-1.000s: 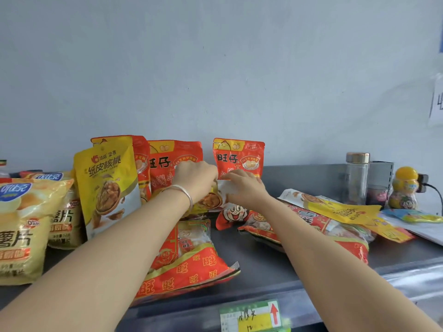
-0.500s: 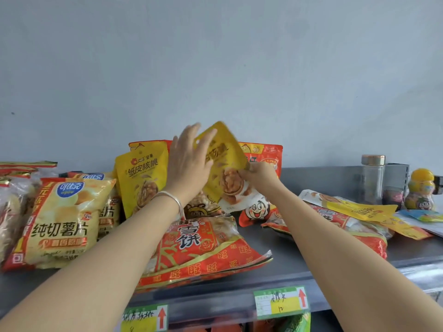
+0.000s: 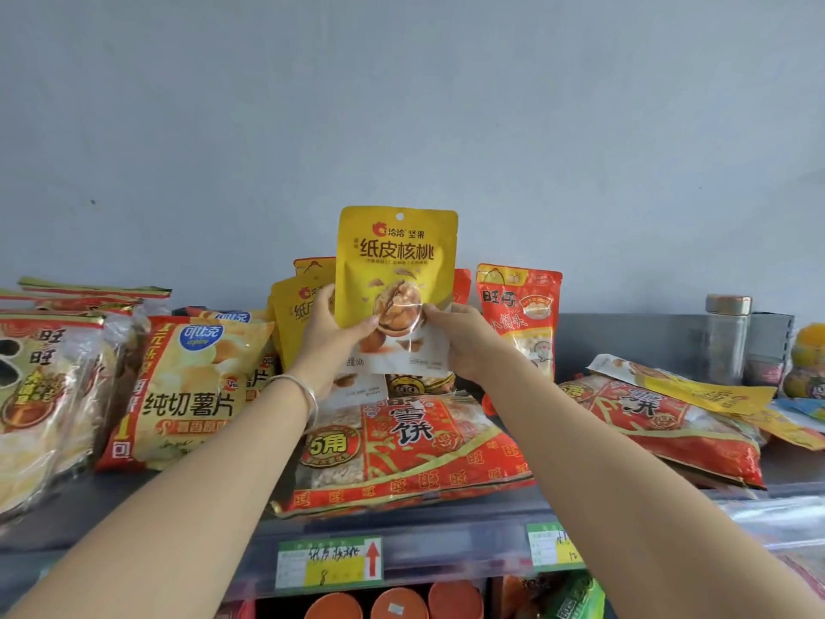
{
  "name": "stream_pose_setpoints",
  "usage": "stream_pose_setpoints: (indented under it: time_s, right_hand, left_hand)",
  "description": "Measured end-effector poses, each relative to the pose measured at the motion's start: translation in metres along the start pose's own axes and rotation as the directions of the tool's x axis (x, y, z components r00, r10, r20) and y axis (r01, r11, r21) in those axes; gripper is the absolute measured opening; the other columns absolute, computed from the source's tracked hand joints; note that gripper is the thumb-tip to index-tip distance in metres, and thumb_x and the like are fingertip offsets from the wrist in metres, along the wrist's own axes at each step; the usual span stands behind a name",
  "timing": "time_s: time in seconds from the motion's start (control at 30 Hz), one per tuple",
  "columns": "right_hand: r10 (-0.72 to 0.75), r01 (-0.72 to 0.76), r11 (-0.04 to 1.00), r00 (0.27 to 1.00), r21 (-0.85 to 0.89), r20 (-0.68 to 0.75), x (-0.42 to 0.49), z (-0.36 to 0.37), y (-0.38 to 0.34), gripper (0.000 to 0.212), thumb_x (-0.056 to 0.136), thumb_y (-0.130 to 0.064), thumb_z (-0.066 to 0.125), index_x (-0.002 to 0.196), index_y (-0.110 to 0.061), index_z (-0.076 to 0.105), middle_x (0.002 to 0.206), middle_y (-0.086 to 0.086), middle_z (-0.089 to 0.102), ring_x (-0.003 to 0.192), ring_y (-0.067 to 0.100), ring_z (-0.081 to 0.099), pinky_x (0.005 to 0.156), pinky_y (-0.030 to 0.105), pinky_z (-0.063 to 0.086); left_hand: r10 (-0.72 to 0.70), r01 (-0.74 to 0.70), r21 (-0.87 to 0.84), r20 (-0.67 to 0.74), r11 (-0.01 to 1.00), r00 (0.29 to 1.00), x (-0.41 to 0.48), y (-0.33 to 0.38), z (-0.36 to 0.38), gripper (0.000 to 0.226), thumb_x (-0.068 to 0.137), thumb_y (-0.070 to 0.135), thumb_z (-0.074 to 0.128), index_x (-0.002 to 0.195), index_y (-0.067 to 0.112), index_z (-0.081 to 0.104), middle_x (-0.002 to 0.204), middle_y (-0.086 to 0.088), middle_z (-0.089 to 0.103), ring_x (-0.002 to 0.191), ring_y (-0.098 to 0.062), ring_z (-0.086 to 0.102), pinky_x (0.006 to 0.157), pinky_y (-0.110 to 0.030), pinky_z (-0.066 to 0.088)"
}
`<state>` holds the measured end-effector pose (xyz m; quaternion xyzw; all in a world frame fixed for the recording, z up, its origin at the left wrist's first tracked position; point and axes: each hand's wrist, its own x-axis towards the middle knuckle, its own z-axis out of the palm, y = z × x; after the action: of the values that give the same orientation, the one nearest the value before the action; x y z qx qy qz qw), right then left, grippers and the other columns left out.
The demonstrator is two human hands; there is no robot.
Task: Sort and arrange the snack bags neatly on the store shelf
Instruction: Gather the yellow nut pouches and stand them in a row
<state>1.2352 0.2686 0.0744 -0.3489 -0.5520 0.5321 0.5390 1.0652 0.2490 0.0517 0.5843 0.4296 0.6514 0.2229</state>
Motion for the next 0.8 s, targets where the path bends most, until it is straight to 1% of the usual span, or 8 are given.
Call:
stream_pose_setpoints:
  time_s: [0.2, 0.3, 0.4, 0.47, 0.5, 0.57, 0.73, 0.8]
  right_hand:
    - [0.014, -0.012, 0.995, 1.000, -0.102, 0.019, -0.001, 0.040, 0.016, 0.013, 0.100, -0.011, 0.047, 0.103, -0.003, 0.057, 0.107, 0.022, 0.060, 0.096, 0.032, 0.058, 0.098, 0.054, 0.045]
    - [0.015, -0.008, 0.992, 0.998, -0.125, 0.054, -0.002, 0.061, 0.024, 0.014, 0.100, -0.009, 0.047, 0.094, -0.005, 0.059, 0.104, 0.020, 0.061, 0.095, 0.031, 0.058, 0.098, 0.055, 0.046]
    - [0.004, 0.015, 0.970, 0.997, -0.242, 0.080, -0.002, 0.077, 0.032, 0.015, 0.099, -0.012, 0.048, 0.090, -0.009, 0.059, 0.090, 0.011, 0.062, 0.081, 0.025, 0.059, 0.083, 0.044, 0.052]
    - [-0.011, 0.050, 0.817, 0.997, -0.574, 0.072, -0.001, 0.080, 0.035, 0.019, 0.099, -0.022, 0.047, 0.088, -0.010, 0.057, 0.080, 0.005, 0.058, 0.073, 0.019, 0.056, 0.070, 0.034, 0.051]
    - [-0.014, 0.070, 0.661, 0.997, -0.747, 0.081, -0.001, 0.077, 0.037, 0.024, 0.098, -0.026, 0.047, 0.079, -0.012, 0.053, 0.072, 0.003, 0.053, 0.065, 0.016, 0.052, 0.059, 0.028, 0.046]
    - [-0.002, 0.078, 0.411, 0.996, -0.908, 0.085, 0.001, 0.071, 0.043, 0.036, 0.095, -0.027, 0.051, 0.064, -0.014, 0.039, 0.061, 0.001, 0.043, 0.054, 0.013, 0.041, 0.048, 0.025, 0.031]
    - [0.055, 0.098, 0.224, 0.992, -0.970, 0.114, -0.006, 0.053, 0.057, 0.027, 0.094, -0.017, 0.044, 0.068, -0.011, 0.042, 0.070, 0.002, 0.044, 0.065, 0.017, 0.045, 0.054, 0.025, 0.032]
    - [0.123, 0.090, 0.164, 0.986, -0.982, 0.111, -0.013, 0.047, 0.063, 0.026, 0.097, -0.024, 0.037, 0.075, -0.016, 0.047, 0.084, 0.003, 0.051, 0.083, 0.022, 0.049, 0.074, 0.033, 0.042]
  left_hand:
    - [-0.070, 0.064, -0.054, -0.127, 0.996, 0.989, -0.004, -0.020, -0.033, 0.050, 0.082, 0.014, 0.070, 0.117, 0.026, 0.036, 0.111, 0.001, 0.058, 0.109, -0.020, 0.057, 0.075, -0.023, 0.044]
    - [-0.041, 0.048, 0.045, -0.156, 0.998, 0.987, -0.008, -0.029, -0.048, 0.080, 0.078, 0.016, 0.074, 0.139, 0.027, 0.023, 0.130, -0.003, 0.043, 0.124, -0.021, 0.043, 0.095, -0.034, 0.041]
    - [-0.033, 0.059, 0.215, -0.124, 0.975, 0.992, -0.015, -0.036, -0.058, 0.116, 0.068, 0.029, 0.082, 0.147, 0.040, -0.003, 0.143, -0.007, 0.019, 0.132, -0.021, 0.027, 0.108, -0.040, 0.030]
    - [-0.058, 0.079, 0.235, -0.095, 0.969, 0.994, -0.019, -0.046, -0.064, 0.121, 0.065, 0.032, 0.084, 0.147, 0.040, -0.006, 0.149, -0.009, 0.014, 0.137, -0.025, 0.023, 0.112, -0.042, 0.028]
    - [-0.081, 0.097, 0.223, -0.079, 0.970, 0.994, -0.020, -0.052, -0.066, 0.121, 0.066, 0.033, 0.083, 0.147, 0.039, -0.007, 0.152, -0.009, 0.012, 0.139, -0.026, 0.023, 0.113, -0.044, 0.027]
    - [-0.113, 0.122, 0.196, -0.060, 0.973, 0.992, -0.023, -0.061, -0.066, 0.120, 0.068, 0.032, 0.082, 0.147, 0.038, -0.007, 0.153, -0.008, 0.010, 0.140, -0.027, 0.021, 0.113, -0.047, 0.027]
    - [-0.103, 0.108, 0.187, -0.038, 0.976, 0.994, -0.025, -0.066, -0.055, 0.122, 0.064, 0.033, 0.085, 0.146, 0.042, -0.004, 0.152, -0.009, 0.008, 0.140, -0.027, 0.020, 0.113, -0.045, 0.026]
    - [-0.088, 0.096, 0.206, -0.047, 0.974, 0.995, -0.023, -0.066, -0.052, 0.122, 0.062, 0.035, 0.086, 0.146, 0.042, -0.002, 0.151, -0.009, 0.007, 0.140, -0.028, 0.019, 0.113, -0.045, 0.026]
